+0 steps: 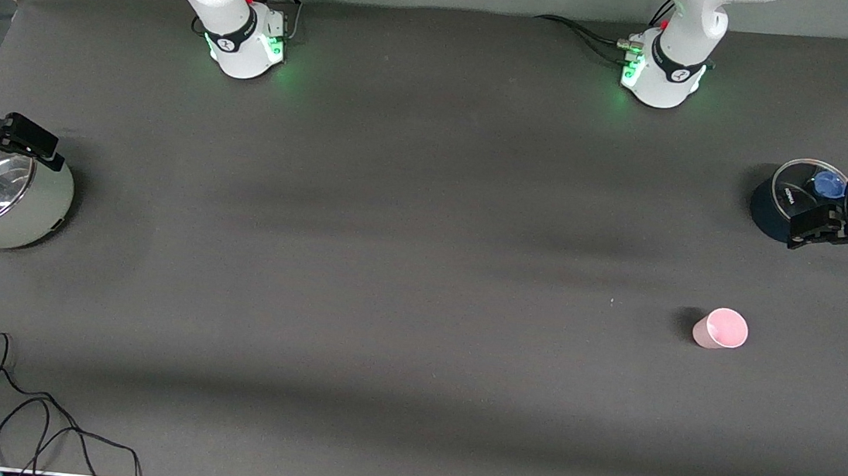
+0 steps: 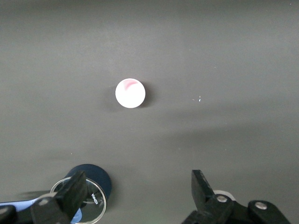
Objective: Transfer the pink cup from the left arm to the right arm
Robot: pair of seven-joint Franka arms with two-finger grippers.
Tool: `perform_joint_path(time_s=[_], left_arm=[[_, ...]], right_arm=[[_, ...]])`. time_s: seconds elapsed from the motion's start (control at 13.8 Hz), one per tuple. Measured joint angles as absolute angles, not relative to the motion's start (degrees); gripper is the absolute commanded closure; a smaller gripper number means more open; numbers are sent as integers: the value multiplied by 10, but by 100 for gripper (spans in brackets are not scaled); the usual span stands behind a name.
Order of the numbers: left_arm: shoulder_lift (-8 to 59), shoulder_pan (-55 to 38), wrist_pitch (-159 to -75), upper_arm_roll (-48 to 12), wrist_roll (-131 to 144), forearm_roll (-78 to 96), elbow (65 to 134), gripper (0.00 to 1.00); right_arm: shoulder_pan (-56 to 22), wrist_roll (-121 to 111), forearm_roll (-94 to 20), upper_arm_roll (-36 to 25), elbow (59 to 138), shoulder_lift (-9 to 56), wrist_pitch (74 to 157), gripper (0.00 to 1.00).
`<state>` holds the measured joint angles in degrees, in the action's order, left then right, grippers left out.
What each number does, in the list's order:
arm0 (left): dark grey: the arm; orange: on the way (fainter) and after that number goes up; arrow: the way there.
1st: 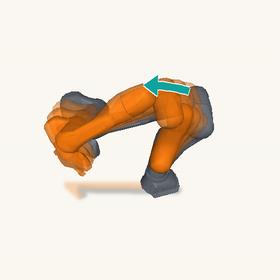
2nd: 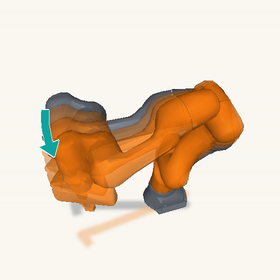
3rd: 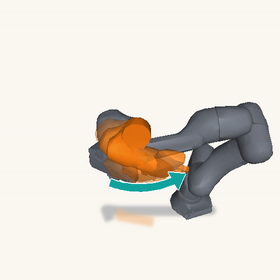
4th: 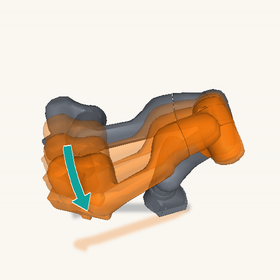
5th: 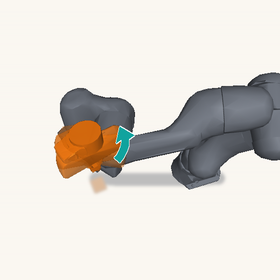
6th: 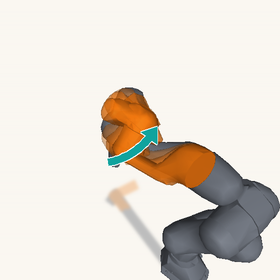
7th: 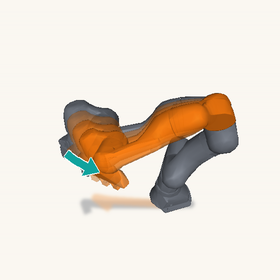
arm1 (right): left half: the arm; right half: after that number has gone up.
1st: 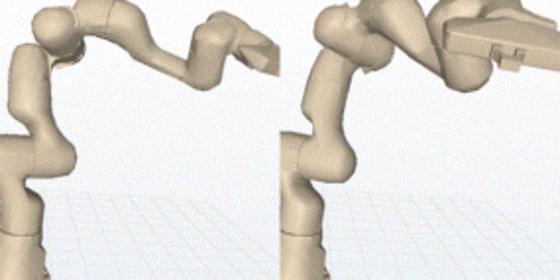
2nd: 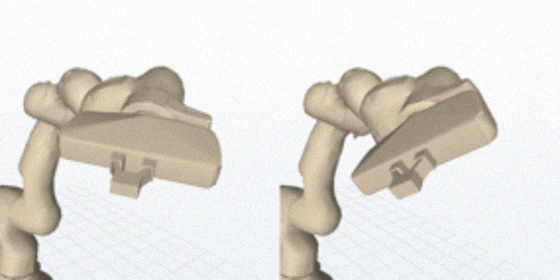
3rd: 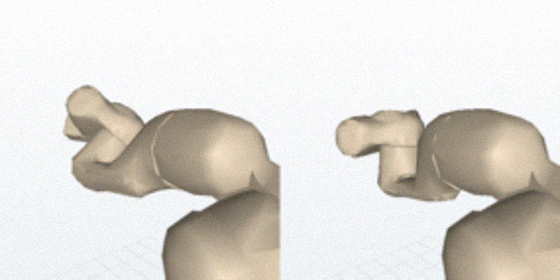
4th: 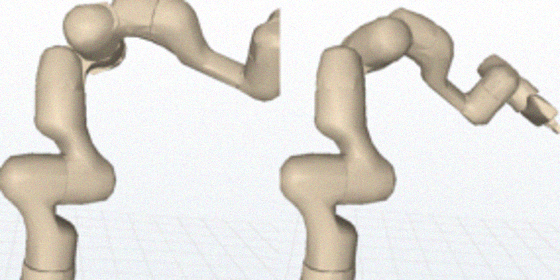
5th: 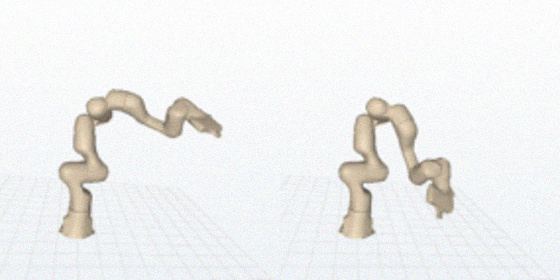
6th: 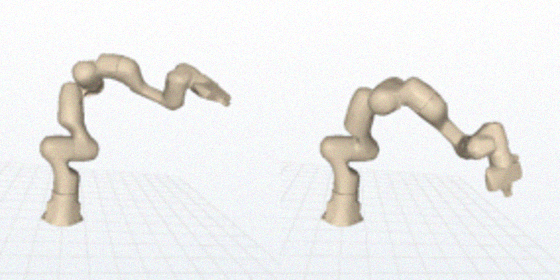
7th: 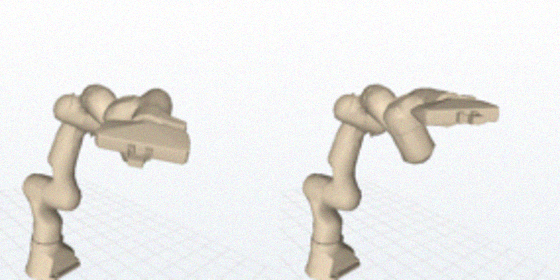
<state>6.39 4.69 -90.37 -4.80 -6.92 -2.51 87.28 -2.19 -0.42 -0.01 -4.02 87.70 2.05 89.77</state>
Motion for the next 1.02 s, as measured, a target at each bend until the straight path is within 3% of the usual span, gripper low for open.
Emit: perform_joint_path(time_s=[1.02], left_arm=[[71, 64, -902, -48, -73, -25, 873, 0]], right_arm=[[-22, -4, 0, -40, 878, 21, 895, 0]])
